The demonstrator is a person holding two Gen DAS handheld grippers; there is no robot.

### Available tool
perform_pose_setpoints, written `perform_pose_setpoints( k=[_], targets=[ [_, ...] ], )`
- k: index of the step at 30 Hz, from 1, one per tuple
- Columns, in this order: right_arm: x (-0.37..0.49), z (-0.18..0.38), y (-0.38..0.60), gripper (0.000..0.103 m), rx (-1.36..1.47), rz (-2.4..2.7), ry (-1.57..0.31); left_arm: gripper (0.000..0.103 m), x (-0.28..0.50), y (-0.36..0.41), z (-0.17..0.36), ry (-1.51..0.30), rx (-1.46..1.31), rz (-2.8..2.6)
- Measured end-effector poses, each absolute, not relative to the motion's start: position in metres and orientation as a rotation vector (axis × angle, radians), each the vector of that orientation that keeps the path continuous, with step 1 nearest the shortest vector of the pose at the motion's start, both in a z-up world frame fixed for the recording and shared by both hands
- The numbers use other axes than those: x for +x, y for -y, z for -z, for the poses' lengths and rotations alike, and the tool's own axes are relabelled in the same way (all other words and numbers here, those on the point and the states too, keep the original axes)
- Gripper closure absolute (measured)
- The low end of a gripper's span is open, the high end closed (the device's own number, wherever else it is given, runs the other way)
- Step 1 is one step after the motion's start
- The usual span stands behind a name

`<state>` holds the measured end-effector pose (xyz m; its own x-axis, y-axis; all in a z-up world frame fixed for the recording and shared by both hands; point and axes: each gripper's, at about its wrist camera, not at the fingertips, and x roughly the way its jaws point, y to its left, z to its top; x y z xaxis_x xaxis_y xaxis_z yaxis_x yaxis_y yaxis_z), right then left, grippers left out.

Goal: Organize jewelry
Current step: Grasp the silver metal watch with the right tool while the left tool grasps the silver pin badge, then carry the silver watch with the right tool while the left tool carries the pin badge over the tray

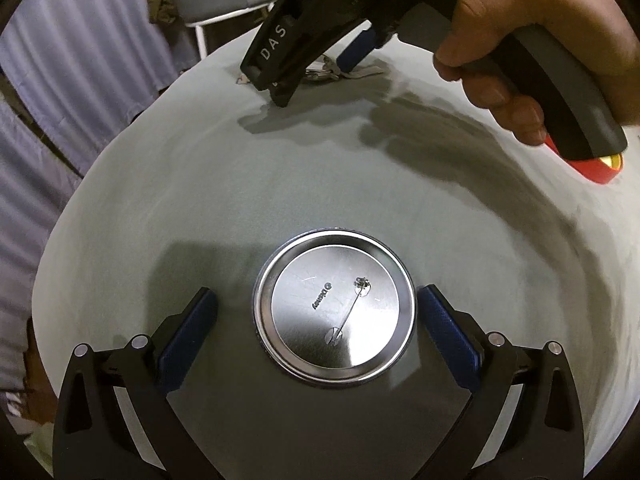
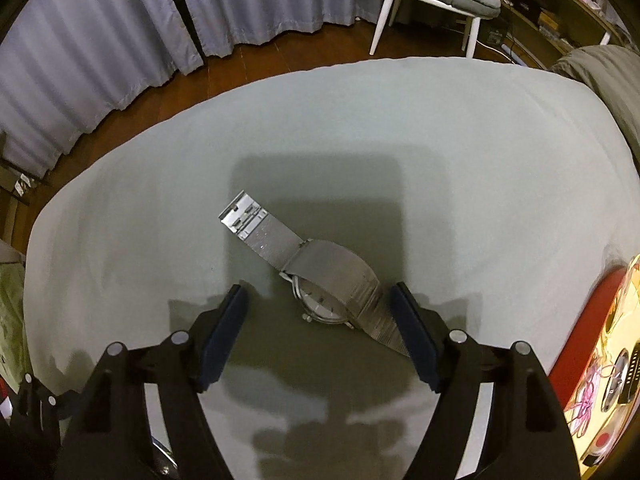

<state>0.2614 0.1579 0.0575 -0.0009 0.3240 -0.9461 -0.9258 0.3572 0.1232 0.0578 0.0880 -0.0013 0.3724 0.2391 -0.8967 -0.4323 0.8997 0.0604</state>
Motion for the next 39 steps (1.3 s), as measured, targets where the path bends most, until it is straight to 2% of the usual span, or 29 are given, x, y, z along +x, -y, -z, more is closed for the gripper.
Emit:
perform_pose_setpoints(
  k=[4, 6, 9, 26, 30, 32, 39],
  targets=[
    [0.266, -0.061, -0.156, 0.048, -0.651, -1.104, -1.165, 0.005, 0.061, -0.090, 0.000, -1.116, -0.229, -0.480],
    [0.266, -0.063, -0.155, 0.061, -0.649, -1.110, -1.157, 0.005, 0.064, -0.090, 0.000, -1.121, -0.247, -0.517],
    [0.262, -0.065, -0.155, 0.066, -0.665, -1.122, -1.137, 0.005, 0.065, -0.094, 0.000, -1.124, -0.277, -0.547],
    [0.271, -0.075, -0.115, 0.073, -0.458, -1.140, -1.204, 0.006, 0.061, -0.090, -0.002, -1.119, -0.280, -0.529],
    [0.273, -0.079, -0.093, 0.074, -0.383, -1.111, -1.223, 0.017, 0.059, -0.088, -0.006, -1.110, -0.264, -0.527],
    [0.274, -0.081, -0.085, 0.074, -0.361, -1.094, -1.226, 0.030, 0.059, -0.087, -0.008, -1.105, -0.252, -0.524],
    [0.274, -0.091, -0.056, 0.074, -0.301, -1.046, -1.221, 0.031, 0.059, -0.086, -0.011, -1.098, -0.249, -0.511]
  ],
)
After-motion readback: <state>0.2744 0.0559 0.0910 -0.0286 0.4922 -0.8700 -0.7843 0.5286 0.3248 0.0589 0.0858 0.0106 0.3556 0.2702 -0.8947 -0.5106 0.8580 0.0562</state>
